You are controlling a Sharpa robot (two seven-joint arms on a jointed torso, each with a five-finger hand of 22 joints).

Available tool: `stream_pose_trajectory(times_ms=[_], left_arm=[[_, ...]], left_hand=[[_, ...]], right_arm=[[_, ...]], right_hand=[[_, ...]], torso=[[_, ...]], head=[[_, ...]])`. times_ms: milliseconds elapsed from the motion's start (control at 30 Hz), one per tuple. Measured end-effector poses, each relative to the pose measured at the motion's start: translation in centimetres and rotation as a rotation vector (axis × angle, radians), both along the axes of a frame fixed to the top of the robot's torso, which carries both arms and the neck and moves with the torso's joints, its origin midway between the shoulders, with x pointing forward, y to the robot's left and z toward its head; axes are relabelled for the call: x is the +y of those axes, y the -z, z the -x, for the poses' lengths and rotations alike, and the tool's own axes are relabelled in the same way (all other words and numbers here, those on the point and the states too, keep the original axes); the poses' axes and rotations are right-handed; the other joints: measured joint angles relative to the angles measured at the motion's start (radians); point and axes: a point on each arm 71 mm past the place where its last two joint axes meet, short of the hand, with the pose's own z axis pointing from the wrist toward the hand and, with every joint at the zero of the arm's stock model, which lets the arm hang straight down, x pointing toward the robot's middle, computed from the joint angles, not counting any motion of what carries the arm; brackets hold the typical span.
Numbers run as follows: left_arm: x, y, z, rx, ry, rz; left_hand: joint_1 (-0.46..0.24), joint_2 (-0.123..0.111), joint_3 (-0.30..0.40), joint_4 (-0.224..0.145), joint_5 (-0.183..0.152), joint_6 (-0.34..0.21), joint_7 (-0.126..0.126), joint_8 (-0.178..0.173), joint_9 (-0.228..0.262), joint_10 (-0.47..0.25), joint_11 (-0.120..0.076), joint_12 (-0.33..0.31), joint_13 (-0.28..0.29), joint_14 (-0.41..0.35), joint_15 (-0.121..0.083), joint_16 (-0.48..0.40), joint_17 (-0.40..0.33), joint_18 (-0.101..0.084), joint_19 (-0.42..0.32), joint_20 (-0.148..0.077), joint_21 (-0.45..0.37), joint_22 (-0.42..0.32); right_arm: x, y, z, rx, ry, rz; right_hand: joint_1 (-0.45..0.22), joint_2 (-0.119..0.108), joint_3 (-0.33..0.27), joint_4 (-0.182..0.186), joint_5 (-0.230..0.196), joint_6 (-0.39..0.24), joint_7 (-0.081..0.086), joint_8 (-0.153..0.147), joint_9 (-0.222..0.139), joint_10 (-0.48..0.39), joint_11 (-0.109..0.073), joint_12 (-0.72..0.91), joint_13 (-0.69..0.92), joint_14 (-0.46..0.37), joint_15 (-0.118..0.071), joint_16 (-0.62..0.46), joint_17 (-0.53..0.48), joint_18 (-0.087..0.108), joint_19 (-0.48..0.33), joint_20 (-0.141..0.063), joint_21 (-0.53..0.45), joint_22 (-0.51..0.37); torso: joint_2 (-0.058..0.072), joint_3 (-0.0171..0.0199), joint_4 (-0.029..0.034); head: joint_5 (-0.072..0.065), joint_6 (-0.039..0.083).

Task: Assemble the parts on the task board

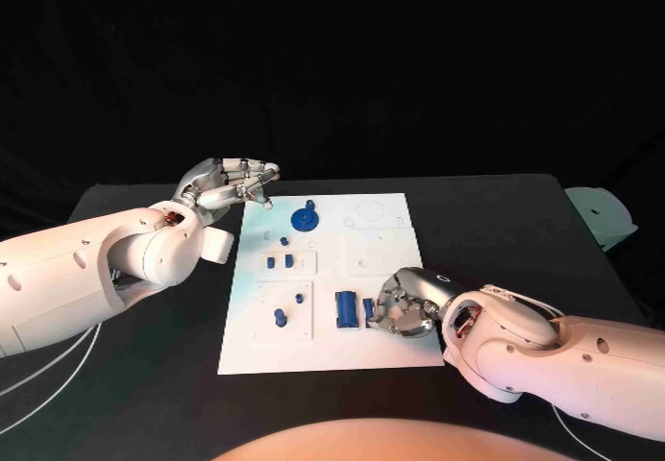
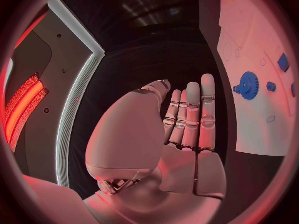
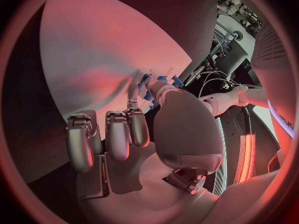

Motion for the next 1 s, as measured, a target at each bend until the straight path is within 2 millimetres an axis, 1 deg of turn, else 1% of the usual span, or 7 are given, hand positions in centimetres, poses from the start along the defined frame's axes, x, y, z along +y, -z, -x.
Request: stream_pose_trajectory(times_ms=[467, 633, 667, 700, 800, 933, 1000], left_arm=[[0.0, 0.0, 0.0, 0.000, 0.000, 0.000], [0.0, 0.0, -0.1, 0.001, 0.000, 0.000], [-0.1, 0.0, -0.1, 0.001, 0.000, 0.000], [-0.1, 0.1, -0.1, 0.001, 0.001, 0.000], [-0.3, 0.4, -0.2, 0.007, 0.005, 0.001], [-0.7, 1.2, -0.3, 0.021, 0.011, 0.010], [-0.8, 1.6, -0.4, 0.029, 0.010, 0.018]], left_hand=[[0.000, 0.000, 0.004, -0.004, 0.000, 0.000, 0.000, 0.000, 0.000, 0.000, 0.000, 0.000, 0.000, 0.000, 0.000, 0.000, 0.000, 0.000, 0.000, 0.000, 0.000, 0.001], [0.000, 0.000, 0.004, -0.004, 0.000, 0.000, 0.000, 0.000, 0.000, 0.000, 0.000, 0.000, 0.000, 0.000, 0.000, 0.000, 0.000, 0.000, 0.000, 0.000, 0.000, 0.001], [-0.001, 0.000, 0.007, -0.001, 0.000, 0.000, 0.000, 0.000, 0.000, 0.000, 0.000, 0.000, 0.000, 0.000, 0.000, 0.000, -0.001, 0.000, 0.000, 0.000, 0.000, 0.001], [-0.008, 0.000, 0.008, 0.000, 0.000, -0.001, 0.000, 0.004, 0.000, 0.000, 0.000, 0.001, 0.000, 0.000, 0.000, 0.001, -0.001, 0.000, 0.000, 0.000, -0.001, 0.001], [-0.053, -0.013, -0.008, 0.016, 0.000, -0.018, 0.002, 0.006, 0.000, -0.007, 0.000, 0.015, 0.000, 0.000, 0.000, 0.006, -0.003, 0.000, -0.005, 0.005, -0.012, -0.003], [-0.090, -0.022, -0.035, 0.036, 0.000, -0.031, -0.001, 0.016, 0.000, -0.014, -0.004, 0.031, 0.001, -0.021, 0.005, -0.001, -0.012, 0.000, -0.011, 0.011, -0.043, -0.022], [-0.094, -0.020, -0.049, 0.037, 0.000, -0.032, 0.000, 0.023, 0.001, -0.014, -0.004, 0.045, 0.004, -0.027, 0.005, -0.022, -0.023, 0.000, -0.011, 0.011, -0.066, -0.036]], right_arm=[[0.1, 0.2, -0.3, -0.012, -0.018, 0.010], [-0.5, -0.3, -0.2, -0.032, -0.010, -0.010], [-0.8, -0.6, -0.3, -0.045, -0.008, -0.025], [-1.0, -0.9, -0.5, -0.055, -0.006, -0.041], [-1.8, -2.0, -1.6, -0.080, -0.001, -0.130], [-3.3, -3.0, -4.1, -0.074, 0.037, -0.281], [-4.0, -3.2, -5.4, -0.062, 0.068, -0.353]], right_hand=[[0.003, 0.005, -0.016, 0.016, -0.017, 0.000, 0.000, 0.000, -0.004, 0.000, 0.000, 0.000, 0.000, 0.000, 0.000, 0.000, 0.001, 0.000, 0.000, 0.000, 0.000, 0.000], [-0.006, 0.014, -0.033, 0.033, 0.008, -0.001, 0.001, -0.005, -0.007, 0.000, 0.000, -0.012, 0.000, 0.000, 0.000, 0.000, 0.001, 0.000, 0.000, 0.000, 0.000, 0.000], [-0.006, 0.013, -0.038, 0.038, 0.020, -0.010, 0.010, -0.014, -0.011, -0.004, 0.004, -0.046, 0.001, 0.000, 0.000, -0.012, 0.001, 0.000, 0.000, 0.000, 0.000, 0.000], [-0.004, 0.015, -0.039, 0.039, 0.026, -0.022, 0.016, -0.022, -0.014, -0.028, 0.010, -0.093, 0.001, 0.000, 0.000, -0.033, -0.003, 0.002, 0.000, 0.000, -0.034, 0.000], [0.049, 0.038, -0.020, 0.029, 0.047, -0.081, 0.043, -0.056, -0.026, -0.164, 0.034, -0.327, -0.056, -0.002, 0.024, -0.158, -0.123, 0.052, -0.017, 0.018, -0.290, 0.000], [0.105, 0.043, 0.006, 0.003, 0.055, -0.136, 0.071, -0.085, -0.028, -0.350, 0.060, -0.653, -0.284, -0.087, 0.045, -0.401, -0.401, 0.119, -0.157, 0.040, -0.700, -0.015], [0.129, 0.045, 0.026, -0.017, 0.052, -0.173, 0.092, -0.106, -0.032, -0.406, 0.080, -0.735, -0.359, -0.160, 0.060, -0.577, -0.573, 0.156, -0.245, 0.054, -0.969, -0.126]], torso=[[0.000, 0.0000, 0.0001], [-0.001, -0.0006, 0.0007], [-0.002, -0.0012, 0.0007], [-0.003, -0.0017, 0.0007], [-0.006, -0.0036, 0.0012], [-0.020, -0.0076, 0.0022], [-0.027, -0.0099, 0.0025]], head=[[-0.002, 0.004], [-0.002, 0.008], [-0.002, 0.010], [-0.002, 0.013], [-0.003, 0.023], [-0.007, 0.044], [-0.009, 0.056]])
